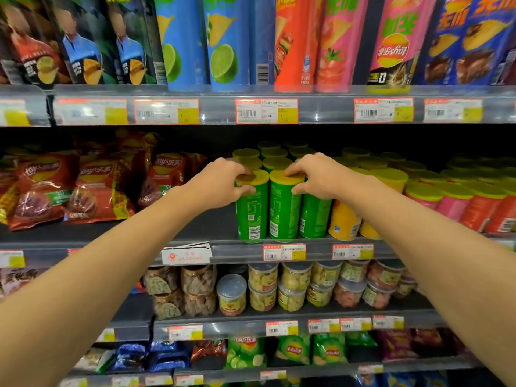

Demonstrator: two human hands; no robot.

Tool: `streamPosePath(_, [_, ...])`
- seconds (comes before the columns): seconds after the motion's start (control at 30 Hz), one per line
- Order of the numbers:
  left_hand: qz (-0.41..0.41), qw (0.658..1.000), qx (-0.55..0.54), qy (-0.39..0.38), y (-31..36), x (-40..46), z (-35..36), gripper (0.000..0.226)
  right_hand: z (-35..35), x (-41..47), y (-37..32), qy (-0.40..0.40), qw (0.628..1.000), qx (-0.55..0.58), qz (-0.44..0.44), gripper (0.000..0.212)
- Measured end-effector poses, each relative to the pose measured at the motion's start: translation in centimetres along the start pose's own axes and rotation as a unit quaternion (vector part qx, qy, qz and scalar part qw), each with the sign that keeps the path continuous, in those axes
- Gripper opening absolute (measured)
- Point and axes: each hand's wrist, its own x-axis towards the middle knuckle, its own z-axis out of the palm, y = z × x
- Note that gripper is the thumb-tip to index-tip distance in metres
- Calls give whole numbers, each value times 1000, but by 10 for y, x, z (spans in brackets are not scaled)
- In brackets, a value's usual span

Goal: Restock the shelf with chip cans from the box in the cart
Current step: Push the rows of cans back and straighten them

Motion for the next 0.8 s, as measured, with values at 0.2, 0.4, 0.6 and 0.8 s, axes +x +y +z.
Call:
streamPosePath(0.2, [-5,997,66,31,6,-1,-1,54,6,-2,-3,42,998,-46,-29,49])
streamPosePath(0.4, [-8,999,24,-24,4,-2,-5,48,11,-6,1,22,998,-46,-32,53])
streamPosePath(0.6, [4,1000,16,-12,0,-1,-1,48,4,-6,-2,29,998,-45,-31,57])
streamPosePath(0.8, [5,999,39,32,7,0,2,54,8,-6,-3,53,995,-80,-37,61])
